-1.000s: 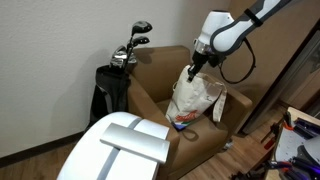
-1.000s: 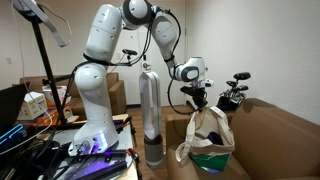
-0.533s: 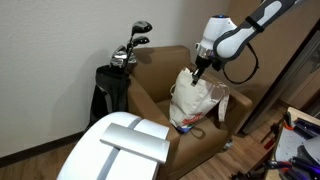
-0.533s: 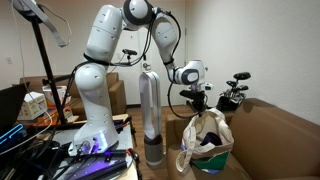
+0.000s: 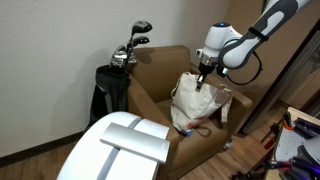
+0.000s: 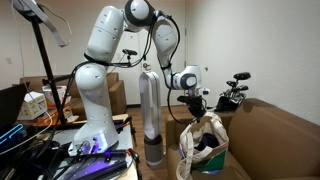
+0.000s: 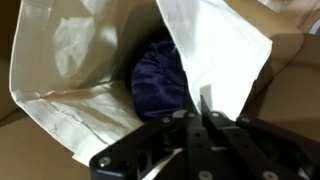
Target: Move the bag to the left
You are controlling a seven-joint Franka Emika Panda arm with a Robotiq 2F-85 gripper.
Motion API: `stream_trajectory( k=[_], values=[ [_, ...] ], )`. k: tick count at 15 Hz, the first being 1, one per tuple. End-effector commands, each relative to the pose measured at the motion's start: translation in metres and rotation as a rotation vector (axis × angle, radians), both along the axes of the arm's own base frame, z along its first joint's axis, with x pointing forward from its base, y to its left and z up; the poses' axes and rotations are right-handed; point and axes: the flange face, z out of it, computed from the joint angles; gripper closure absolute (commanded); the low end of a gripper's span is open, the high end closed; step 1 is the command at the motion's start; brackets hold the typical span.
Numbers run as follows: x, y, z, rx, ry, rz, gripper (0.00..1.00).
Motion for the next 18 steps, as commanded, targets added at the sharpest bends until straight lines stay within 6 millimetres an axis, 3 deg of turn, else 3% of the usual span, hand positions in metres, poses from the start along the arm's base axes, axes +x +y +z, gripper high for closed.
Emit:
stream_trajectory(
  k=[1, 9, 10, 12, 18],
  values=[
    [-0.019, 0.003, -0.008, -0.034, 0.011, 0.125, 0.96],
    [-0.060, 0.026, -0.021, -0.111, 0.056, 0.375, 0.96],
    [-0.063, 0.026, -0.023, -0.108, 0.066, 0.366, 0.71],
    [-0.067, 0.025, -0.025, -0.105, 0.081, 0.344, 0.66],
    [-0.071, 0.019, -0.009, -0.091, 0.098, 0.241, 0.28]
  ],
)
